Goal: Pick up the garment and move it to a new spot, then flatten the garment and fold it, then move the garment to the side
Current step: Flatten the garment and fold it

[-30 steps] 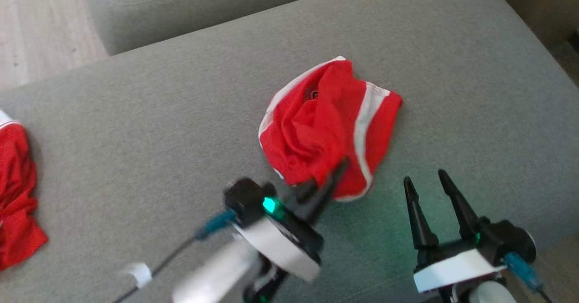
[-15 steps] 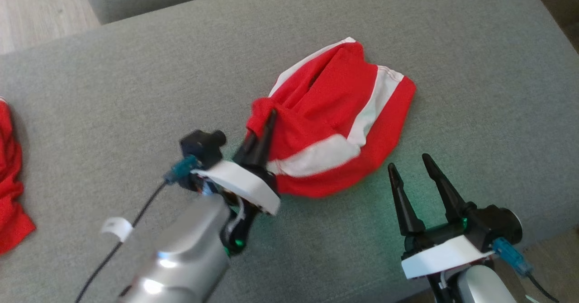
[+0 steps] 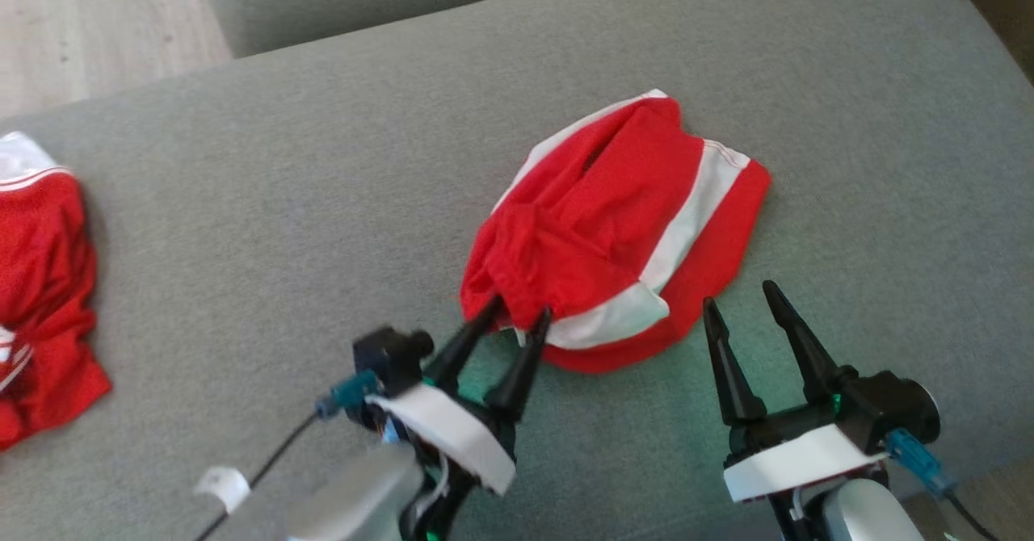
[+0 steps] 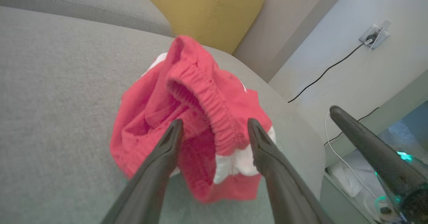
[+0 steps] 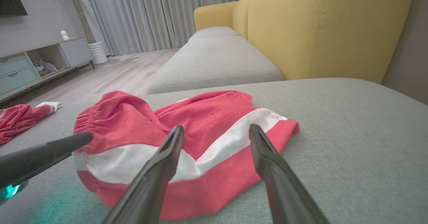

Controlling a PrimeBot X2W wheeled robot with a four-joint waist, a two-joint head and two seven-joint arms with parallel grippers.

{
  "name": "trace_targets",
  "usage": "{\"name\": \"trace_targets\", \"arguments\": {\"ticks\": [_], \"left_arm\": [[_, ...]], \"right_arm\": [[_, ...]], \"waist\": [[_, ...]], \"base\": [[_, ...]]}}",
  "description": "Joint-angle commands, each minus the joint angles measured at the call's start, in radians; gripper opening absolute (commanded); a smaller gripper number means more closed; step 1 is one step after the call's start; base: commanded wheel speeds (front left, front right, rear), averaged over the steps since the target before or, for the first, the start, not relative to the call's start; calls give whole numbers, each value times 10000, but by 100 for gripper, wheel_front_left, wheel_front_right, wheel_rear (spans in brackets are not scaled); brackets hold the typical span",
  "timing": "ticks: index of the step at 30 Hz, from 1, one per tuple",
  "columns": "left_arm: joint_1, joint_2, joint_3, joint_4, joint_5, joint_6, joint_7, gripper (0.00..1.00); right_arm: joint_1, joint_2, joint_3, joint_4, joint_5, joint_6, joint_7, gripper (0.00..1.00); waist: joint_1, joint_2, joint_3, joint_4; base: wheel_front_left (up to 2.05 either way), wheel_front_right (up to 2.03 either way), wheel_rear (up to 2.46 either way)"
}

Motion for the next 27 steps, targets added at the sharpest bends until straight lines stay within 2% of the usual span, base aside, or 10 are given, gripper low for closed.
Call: {"name": "trace_targets", "arguments": {"ticks": [1,9,19,20,21,22,23,27], "left_arm": [[-175,111,177,-344,76,16,-65,100],[2,237,-226,-442,-159,16,-65,100],[-153,337,-490,-236,-371,16,-65,100],[-159,337,-489,-241,-343,16,-65,55],[-159,338,-483,-253,-316,16,-65,35],[-153,335,-495,-296,-300,16,-65,4],[-148,351,-529,-354,-262,16,-65,0],[95,579,-57,-796,146,16,-65,0]], "right_arm": [[-8,-32,180,-340,36,69,-65,100],[10,-42,208,-375,48,69,-65,100],[-80,-34,211,-379,129,69,-65,100],[-80,-34,210,-379,132,69,-65,100],[-75,-33,208,-384,132,69,-65,100],[-69,-33,200,-385,129,69,-65,100],[-58,-33,167,-383,124,69,-65,100],[33,-32,60,-362,111,69,-65,100]], "waist": [[1,0,-70,105],[1,0,-54,268],[1,0,69,77],[1,0,71,56],[1,0,77,36],[1,0,76,19],[1,0,71,8],[1,0,-50,-3]], "base": [[0,0,0],[0,0,0],[0,0,0],[0,0,0],[0,0,0],[0,0,0],[0,0,0],[0,0,0]]}}
